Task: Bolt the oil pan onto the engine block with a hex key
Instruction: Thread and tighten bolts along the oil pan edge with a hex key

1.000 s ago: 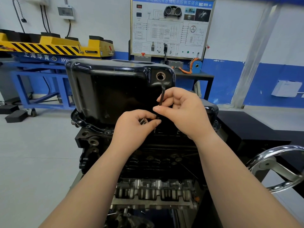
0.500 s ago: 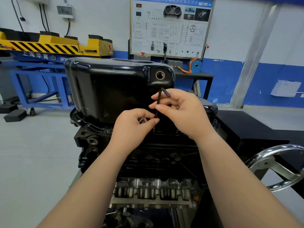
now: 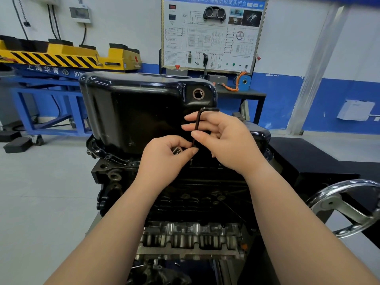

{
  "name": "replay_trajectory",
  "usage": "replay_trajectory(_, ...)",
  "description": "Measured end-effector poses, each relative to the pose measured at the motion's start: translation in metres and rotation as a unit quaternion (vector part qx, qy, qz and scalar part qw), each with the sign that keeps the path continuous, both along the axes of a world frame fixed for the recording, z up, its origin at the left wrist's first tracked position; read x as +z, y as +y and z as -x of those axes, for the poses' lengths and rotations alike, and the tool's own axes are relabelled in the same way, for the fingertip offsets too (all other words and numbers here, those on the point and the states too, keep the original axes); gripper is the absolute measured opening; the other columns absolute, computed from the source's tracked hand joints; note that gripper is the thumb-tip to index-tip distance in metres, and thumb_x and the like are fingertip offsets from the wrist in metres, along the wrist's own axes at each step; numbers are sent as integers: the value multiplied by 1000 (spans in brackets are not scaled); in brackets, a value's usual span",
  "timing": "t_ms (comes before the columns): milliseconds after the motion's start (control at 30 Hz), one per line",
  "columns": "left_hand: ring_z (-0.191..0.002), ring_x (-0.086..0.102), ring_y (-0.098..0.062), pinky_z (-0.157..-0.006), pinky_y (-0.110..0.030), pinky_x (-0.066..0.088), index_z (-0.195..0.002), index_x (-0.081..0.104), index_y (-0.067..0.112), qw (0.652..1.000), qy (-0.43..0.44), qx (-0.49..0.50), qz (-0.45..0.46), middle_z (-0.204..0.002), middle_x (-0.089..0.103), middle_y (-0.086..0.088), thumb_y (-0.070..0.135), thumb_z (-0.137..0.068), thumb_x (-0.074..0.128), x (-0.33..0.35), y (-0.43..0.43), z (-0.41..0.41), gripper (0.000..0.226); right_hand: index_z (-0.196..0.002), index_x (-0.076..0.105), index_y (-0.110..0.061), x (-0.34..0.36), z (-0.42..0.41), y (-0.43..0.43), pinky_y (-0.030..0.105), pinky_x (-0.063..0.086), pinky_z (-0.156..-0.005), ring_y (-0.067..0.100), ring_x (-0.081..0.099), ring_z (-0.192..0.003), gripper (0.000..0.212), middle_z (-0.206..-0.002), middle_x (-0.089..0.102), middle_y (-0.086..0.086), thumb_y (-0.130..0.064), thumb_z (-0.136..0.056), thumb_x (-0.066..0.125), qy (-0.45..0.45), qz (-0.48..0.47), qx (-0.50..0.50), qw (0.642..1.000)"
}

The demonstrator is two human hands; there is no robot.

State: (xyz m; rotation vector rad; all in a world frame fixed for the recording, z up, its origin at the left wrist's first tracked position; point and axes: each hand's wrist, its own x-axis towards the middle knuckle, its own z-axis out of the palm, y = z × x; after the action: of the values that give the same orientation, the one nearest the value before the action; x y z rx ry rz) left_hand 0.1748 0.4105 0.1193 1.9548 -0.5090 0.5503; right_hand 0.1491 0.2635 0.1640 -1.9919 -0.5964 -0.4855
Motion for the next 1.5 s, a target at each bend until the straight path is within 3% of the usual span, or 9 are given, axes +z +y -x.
replay_trajectory(167,-58,51,11,-52,-3,36,-71,65,37,1000,-2,2,-1,-58,56,33,30,-78,71,0,0,0,12,-101,64,-26,1,-1,0,18,50,-82,-6,65,-83,23,-87,74,-9,-7,-88,61,-6,18,-13,1000)
replay_trajectory(300,-59,52,9,-53,-4,37,-73,66,37,1000,-3,0,-8,-59,57,30,31,-77,72,0,0,0,10,-94,66,-27,2,-4,0,14,37,-58,-1,48,-46,19,-60,64,-14,-16,-80,73,-29,24,-58,998)
replay_trajectory(400,-60,52,6,-53,-6,38,-74,66,38,1000,-2,2,-7,-59,58,25,33,-76,72,0,1,0,8,-88,64,-27,2,-5,0,10,31,-56,-4,49,-47,18,-53,56,-11,-18,-78,75,-36,26,-72,996)
replay_trajectory(600,-56,52,5,-50,-6,39,-76,68,32,1000,0,4,-1,-57,57,13,30,-77,72,-1,0,-1,4,-103,66,-21,2,-2,0,8,41,-59,-12,55,-57,20,-84,71,-5,-13,-84,68,-36,35,-44,998)
replay_trajectory(767,-50,52,5,-47,-6,38,-71,63,37,1000,18,-4,13,-54,57,22,28,-78,72,-1,0,0,14,-113,64,-20,5,1,0,26,48,-97,-3,63,-102,30,-100,72,-8,-2,-90,57,0,32,-8,999)
replay_trajectory(967,-48,50,5,-46,-6,37,-74,66,33,1000,21,-4,14,-50,55,21,29,-77,72,-2,1,-1,8,-98,68,-20,3,-1,3,30,52,-88,0,67,-84,18,-83,74,-4,-9,-84,67,-5,4,-34,999)
replay_trajectory(1067,-51,50,5,-48,-6,37,-75,67,33,1000,13,1,6,-52,54,20,31,-77,72,-2,0,0,6,-90,68,-21,1,-3,4,14,44,-63,-6,55,-52,14,-66,69,-11,-13,-80,72,-21,6,-50,999)
replay_trajectory(1200,-60,52,3,-53,-7,40,-75,67,36,1000,7,0,4,-61,60,8,31,-77,72,-1,1,0,7,-90,68,-14,0,-4,4,8,36,-53,-4,50,-45,13,-60,65,-11,-15,-78,74,-24,2,-60,998)
replay_trajectory(1500,-66,55,4,-56,-7,40,-77,70,31,1000,11,3,0,-67,63,11,30,-78,70,0,0,0,2,-109,65,-16,4,3,1,1,40,-60,-19,53,-56,25,-96,71,-6,-3,-88,61,-11,42,-13,999)
